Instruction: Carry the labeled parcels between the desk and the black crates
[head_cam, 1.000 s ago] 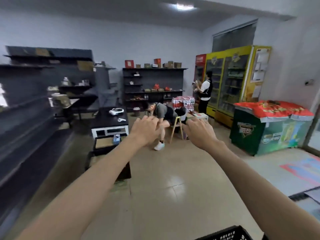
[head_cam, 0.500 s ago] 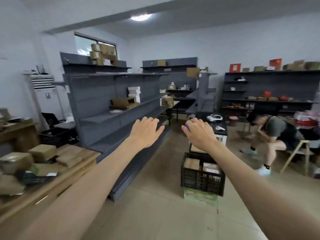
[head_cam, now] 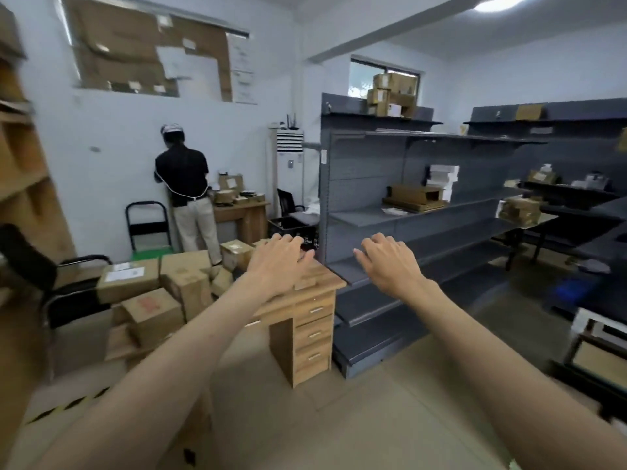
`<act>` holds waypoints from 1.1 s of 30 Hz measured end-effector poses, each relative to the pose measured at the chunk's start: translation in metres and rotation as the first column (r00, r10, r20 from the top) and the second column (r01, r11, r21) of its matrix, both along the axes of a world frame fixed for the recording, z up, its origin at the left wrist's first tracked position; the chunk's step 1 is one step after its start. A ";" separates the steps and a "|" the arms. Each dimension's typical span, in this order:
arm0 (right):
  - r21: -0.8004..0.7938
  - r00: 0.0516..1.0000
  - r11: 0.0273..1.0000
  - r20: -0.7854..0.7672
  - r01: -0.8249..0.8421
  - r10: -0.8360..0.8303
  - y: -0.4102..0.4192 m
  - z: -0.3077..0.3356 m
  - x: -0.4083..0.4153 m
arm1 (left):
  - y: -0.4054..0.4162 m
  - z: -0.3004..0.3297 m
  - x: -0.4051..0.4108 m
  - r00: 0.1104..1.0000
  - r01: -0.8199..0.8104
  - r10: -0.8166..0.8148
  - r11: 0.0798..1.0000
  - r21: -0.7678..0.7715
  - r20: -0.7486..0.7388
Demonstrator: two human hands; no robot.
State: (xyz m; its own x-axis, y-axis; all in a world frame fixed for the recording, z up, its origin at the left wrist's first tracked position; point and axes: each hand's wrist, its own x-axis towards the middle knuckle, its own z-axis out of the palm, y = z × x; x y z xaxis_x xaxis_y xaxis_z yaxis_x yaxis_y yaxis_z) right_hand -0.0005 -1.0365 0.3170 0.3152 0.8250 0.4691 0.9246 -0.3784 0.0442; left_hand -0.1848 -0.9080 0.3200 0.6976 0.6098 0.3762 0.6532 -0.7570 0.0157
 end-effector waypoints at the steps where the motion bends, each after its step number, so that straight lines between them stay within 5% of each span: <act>1: -0.004 0.999 0.999 -0.001 -0.034 0.034 0.017 -0.001 -0.003 | 0.011 0.000 -0.007 0.999 -0.044 0.044 0.999 0.001 -0.004; 10: 0.022 0.962 0.962 0.013 -0.272 0.272 0.156 0.011 -0.005 | 0.096 0.009 -0.024 0.962 -0.271 0.271 0.962 0.029 0.023; 33: -0.004 0.876 0.877 -0.022 -0.481 0.481 0.436 -0.024 0.059 | 0.322 -0.019 0.031 0.875 -0.485 0.485 0.875 -0.010 -0.001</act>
State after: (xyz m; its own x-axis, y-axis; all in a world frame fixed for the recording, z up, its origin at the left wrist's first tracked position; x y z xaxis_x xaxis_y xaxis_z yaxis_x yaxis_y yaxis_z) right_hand 0.0583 -0.6008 0.2930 -0.1124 0.8813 0.4590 0.9932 0.1138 0.0247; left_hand -0.1543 -0.5864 0.3013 0.3132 0.8751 0.3689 0.9382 -0.3453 0.0227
